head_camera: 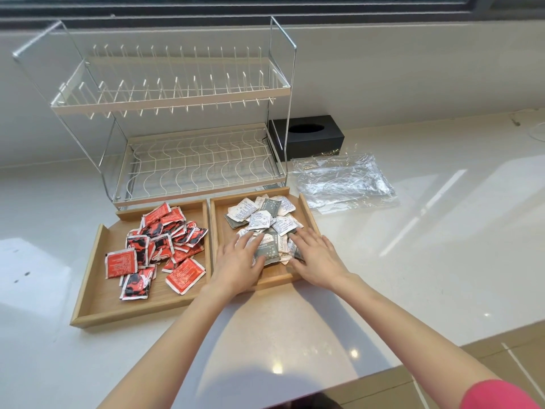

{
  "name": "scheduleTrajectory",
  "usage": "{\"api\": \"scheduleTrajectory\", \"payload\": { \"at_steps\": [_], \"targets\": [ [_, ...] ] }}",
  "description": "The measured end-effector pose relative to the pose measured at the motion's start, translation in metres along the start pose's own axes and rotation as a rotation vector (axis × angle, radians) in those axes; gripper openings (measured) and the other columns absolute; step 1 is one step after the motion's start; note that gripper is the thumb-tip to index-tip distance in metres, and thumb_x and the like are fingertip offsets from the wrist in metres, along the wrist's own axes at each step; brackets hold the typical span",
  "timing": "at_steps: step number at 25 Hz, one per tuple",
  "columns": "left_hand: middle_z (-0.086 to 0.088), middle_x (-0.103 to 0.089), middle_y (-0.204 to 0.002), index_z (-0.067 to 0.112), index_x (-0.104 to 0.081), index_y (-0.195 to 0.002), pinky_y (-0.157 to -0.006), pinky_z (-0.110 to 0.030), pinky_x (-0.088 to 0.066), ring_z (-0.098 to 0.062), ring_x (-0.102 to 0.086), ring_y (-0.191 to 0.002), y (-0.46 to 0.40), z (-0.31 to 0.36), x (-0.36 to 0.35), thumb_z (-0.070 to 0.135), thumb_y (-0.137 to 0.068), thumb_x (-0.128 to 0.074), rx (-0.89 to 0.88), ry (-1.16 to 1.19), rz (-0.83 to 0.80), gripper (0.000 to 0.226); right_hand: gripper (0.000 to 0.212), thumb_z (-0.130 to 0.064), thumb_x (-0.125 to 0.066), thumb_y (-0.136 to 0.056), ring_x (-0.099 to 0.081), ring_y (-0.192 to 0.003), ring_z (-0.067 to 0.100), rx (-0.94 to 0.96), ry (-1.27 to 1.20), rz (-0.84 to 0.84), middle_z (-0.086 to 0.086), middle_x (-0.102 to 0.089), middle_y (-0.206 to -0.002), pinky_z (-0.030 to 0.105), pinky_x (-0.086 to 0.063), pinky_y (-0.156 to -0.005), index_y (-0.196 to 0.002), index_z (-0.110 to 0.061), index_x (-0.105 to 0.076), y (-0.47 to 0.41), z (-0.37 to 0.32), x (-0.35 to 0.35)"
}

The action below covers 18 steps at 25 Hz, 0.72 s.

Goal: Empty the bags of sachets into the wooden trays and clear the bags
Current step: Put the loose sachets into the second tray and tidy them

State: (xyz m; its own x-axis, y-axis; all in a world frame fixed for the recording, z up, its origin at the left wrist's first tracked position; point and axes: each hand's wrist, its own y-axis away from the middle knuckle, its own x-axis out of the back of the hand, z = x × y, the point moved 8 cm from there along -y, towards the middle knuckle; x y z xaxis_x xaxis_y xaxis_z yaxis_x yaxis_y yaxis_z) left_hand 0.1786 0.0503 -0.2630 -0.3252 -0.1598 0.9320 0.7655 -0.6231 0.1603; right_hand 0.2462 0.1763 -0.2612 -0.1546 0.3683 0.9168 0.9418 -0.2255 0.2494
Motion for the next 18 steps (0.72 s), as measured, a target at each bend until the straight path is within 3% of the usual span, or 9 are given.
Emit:
{"api": "scheduleTrajectory", "payload": {
  "at_steps": [7, 18],
  "targets": [
    [-0.003, -0.01, -0.156, 0.024, -0.011, -0.146, -0.115, -0.046, 0.0, -0.026, -0.003, -0.144, -0.007, 0.016, 0.037, 0.045, -0.091, -0.033, -0.05, -0.113, 0.06, 0.062, 0.061, -0.03, -0.043, -0.092, 0.002, -0.145, 0.021, -0.035, 0.002, 0.122, 0.0, -0.003, -0.158, 0.044, 0.0, -0.116, -0.145, -0.024, -0.015, 0.01, 0.0, 0.04],
    [-0.005, -0.012, -0.156, 0.021, -0.016, -0.145, -0.115, -0.044, -0.005, -0.026, -0.005, -0.144, -0.042, 0.102, 0.022, 0.04, -0.091, -0.036, -0.04, 0.007, 0.075, 0.06, 0.06, -0.031, -0.039, -0.094, 0.004, -0.145, 0.017, -0.027, 0.036, 0.116, 0.0, -0.003, -0.158, 0.039, 0.003, -0.116, -0.147, -0.022, -0.012, 0.007, 0.084, 0.076]
  ]
}}
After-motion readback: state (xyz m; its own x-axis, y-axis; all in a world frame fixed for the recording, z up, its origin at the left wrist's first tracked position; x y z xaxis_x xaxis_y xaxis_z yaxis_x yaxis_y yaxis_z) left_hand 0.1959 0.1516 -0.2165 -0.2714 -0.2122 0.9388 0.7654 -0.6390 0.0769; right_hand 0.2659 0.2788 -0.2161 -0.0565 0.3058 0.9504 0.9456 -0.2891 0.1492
